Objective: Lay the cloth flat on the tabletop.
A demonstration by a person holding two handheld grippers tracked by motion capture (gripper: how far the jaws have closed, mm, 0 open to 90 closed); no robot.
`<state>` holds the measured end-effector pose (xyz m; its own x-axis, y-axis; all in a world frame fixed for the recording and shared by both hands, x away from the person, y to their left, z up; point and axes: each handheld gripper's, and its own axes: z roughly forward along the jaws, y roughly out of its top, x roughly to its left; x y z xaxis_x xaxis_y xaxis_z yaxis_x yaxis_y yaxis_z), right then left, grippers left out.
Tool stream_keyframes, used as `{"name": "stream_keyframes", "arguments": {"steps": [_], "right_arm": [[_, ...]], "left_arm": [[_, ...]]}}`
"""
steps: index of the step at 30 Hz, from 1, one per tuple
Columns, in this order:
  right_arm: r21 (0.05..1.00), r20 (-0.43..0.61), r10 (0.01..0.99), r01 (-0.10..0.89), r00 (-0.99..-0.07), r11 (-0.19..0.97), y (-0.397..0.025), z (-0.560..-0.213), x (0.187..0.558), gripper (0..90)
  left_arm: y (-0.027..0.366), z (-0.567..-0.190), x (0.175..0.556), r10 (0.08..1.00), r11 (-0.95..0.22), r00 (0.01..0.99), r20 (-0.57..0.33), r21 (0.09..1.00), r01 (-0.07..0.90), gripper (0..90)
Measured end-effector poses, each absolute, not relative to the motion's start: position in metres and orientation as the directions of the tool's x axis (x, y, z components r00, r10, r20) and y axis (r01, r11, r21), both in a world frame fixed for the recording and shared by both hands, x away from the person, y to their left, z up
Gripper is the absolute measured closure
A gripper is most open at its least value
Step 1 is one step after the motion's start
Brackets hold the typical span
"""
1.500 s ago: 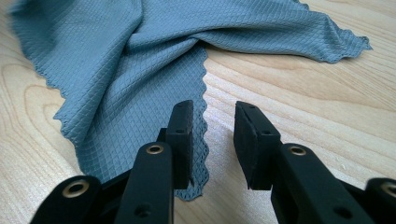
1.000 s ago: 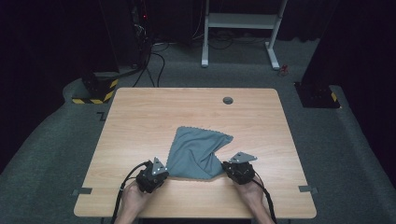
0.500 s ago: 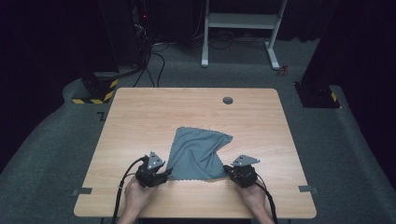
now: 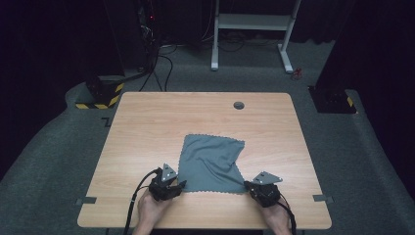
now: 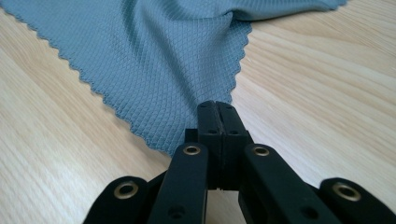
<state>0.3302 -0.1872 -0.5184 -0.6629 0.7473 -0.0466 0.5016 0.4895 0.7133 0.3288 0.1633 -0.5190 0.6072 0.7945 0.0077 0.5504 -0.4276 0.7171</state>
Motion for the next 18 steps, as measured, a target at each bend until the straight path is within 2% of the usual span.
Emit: {"name": "stream_keyframes", "arguments": {"steps": [7, 9, 11, 14, 15, 18], "right_arm": [[0.699, -0.042, 0.751, 0.517, -0.660, 0.494, -0.193, -0.515, 0.326, 88.4], [0.720, -0.041, 0.754, 0.504, -0.655, 0.477, -0.193, -0.510, 0.330, 82.5], [0.726, -0.041, 0.760, 0.504, -0.649, 0.469, -0.192, -0.508, 0.332, 81.5], [0.736, -0.040, 0.767, 0.500, -0.640, 0.456, -0.186, -0.500, 0.353, 79.1], [0.729, -0.024, 0.771, 0.516, -0.637, 0.449, -0.181, -0.501, 0.370, 78.7], [0.722, -0.011, 0.774, 0.531, -0.632, 0.444, -0.175, -0.504, 0.385, 78.2]], "left_arm": [[0.160, -0.520, 0.322, 0.790, -0.422, 0.613, 0.000, 0.726, 0.543, 54.8], [0.160, -0.521, 0.325, 0.792, -0.424, 0.611, 0.006, 0.726, 0.541, 49.2], [0.160, -0.521, 0.327, 0.795, -0.426, 0.606, 0.020, 0.729, 0.535, 47.7], [0.160, -0.520, 0.337, 0.813, -0.406, 0.581, 0.030, 0.744, 0.531, 45.4], [0.160, -0.519, 0.340, 0.819, -0.397, 0.573, 0.026, 0.746, 0.534, 44.2], [0.160, -0.520, 0.349, 0.837, -0.382, 0.545, 0.035, 0.752, 0.537, 43.9]]}}
